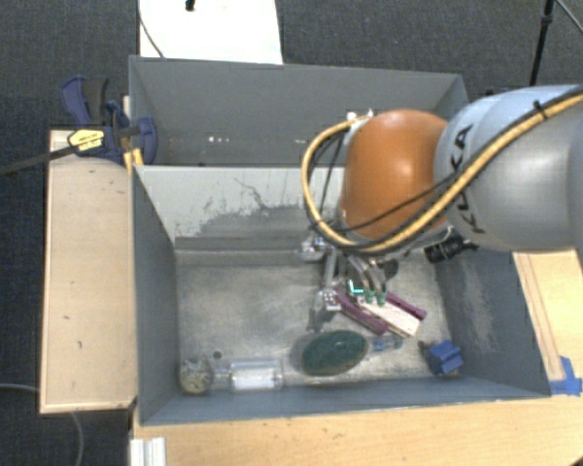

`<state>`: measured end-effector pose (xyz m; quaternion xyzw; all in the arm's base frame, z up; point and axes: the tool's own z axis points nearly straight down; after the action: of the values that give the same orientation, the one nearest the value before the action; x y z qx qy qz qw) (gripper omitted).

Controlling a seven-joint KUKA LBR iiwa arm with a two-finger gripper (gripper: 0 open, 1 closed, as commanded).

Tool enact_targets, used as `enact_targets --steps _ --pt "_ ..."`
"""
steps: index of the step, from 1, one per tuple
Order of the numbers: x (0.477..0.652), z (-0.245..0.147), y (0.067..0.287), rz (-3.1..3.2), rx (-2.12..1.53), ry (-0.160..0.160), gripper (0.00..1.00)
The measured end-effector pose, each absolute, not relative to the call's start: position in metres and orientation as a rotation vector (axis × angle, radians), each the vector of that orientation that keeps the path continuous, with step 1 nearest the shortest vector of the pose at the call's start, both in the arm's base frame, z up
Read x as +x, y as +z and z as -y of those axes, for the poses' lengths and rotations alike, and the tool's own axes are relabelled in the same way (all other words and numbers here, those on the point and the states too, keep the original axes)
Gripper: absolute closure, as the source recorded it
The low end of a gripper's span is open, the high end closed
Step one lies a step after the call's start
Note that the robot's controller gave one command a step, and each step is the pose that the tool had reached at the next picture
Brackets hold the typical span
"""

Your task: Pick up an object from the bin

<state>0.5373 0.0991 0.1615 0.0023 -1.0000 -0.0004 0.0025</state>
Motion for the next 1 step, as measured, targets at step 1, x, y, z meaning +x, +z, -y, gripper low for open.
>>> enact_targets --steps 1 --pt "0.5391 -0.1120 0.0686 3.146 0.023 -0.004 0.00"
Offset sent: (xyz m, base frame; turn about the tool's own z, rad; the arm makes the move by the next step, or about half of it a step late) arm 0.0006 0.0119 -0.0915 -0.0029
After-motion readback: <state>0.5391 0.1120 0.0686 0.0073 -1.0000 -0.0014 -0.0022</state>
